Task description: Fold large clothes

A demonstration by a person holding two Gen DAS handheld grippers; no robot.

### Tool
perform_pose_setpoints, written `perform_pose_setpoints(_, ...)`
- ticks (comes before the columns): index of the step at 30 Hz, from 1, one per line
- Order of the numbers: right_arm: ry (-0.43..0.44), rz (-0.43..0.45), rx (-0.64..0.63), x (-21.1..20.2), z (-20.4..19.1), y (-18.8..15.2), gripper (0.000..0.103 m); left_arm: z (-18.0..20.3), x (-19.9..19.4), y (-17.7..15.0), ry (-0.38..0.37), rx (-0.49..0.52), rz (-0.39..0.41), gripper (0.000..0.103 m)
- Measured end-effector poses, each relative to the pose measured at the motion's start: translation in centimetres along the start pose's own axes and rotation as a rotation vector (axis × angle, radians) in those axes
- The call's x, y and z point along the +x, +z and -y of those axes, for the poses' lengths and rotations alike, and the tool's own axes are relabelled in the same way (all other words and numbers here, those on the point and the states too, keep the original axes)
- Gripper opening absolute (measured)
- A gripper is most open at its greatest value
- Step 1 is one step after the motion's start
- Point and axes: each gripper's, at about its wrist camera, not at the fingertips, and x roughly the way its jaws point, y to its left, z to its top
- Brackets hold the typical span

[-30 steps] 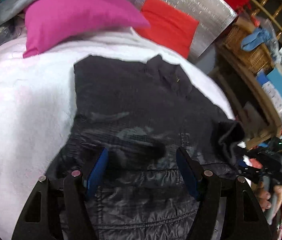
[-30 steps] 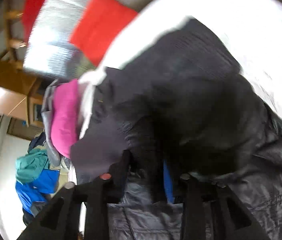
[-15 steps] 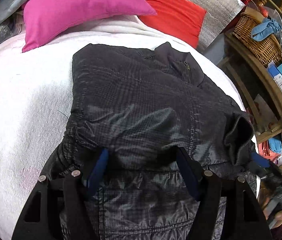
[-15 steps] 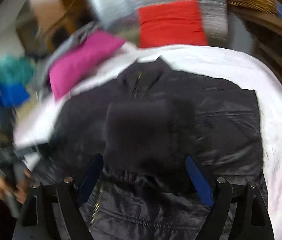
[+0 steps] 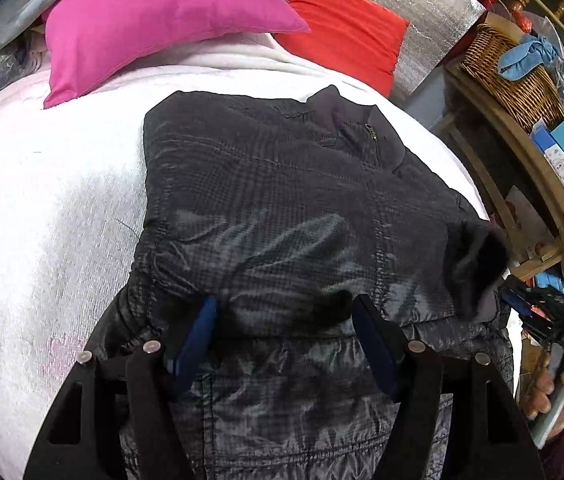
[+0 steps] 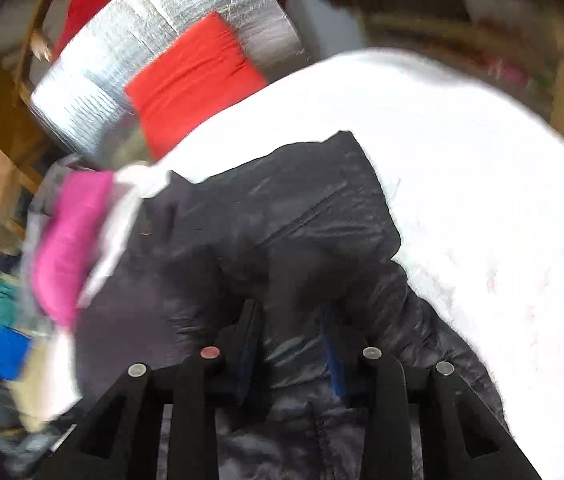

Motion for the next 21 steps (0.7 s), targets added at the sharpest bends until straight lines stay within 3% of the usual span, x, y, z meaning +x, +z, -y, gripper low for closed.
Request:
perform_pose_setpoints(1,0.035,-0.007,-0.036,-0.3,-1.0,-0.3,0.07,0.0,0.0,0.0,0.002,0.001,-0.001,0.071)
perform_pose_setpoints(2,0.045,0.02,-0.075,-0.7,-2.0,-0.5,0.079,0.0,0.0,0.0,0.003,-0.001,-0.001,0.071)
perform_pose_setpoints(4,0.067,0.07,-0.17,-1.7,-4.5,-1.5,0.083,0.1,0.1,0.0,0.009,-0.004,0.001,0.071)
perform_pose_setpoints(6,0.112,0.072,-0.28,-1.8,-7.4,-2.8,0.086,0.2,0.1,-0.1,0.016,0.002,0.002,0.071)
perform_pose_setpoints(7,0.091,0.064,-0.341,-1.2,-9.0,-3.7,0.087,0.2,0.1,-0.1,0.017,0.005,0.003,0.071)
perform_pose_setpoints(10,-0.036,0.054,-0.449,1.7,-11.9,-5.1,0.087,0.2,0.1,-0.1,0.012,0.007,0.003,0.071)
perform_pose_setpoints(15,-0.175,0.071,-0.48,4.5,-12.9,-5.8,0.084,0.1,-0.2,-0.3,0.008,0.028,0.002,0.071)
perform_pose_setpoints(16,-0.189,0.076,-0.467,4.4,-12.6,-5.6,0.071,0.1,-0.2,-0.4,0.008,0.032,0.0,0.071)
perform_pose_setpoints(18,-0.182,0.084,-0.405,3.1,-11.0,-4.8,0.062,0.0,-0.4,-0.3,0.001,0.031,0.001,0.071)
perform_pose_setpoints(21,-0.184,0.16,-0.242,-0.4,-6.9,-1.8,0.062,-0.2,-0.8,-0.3,-0.004,0.022,0.008,0.071)
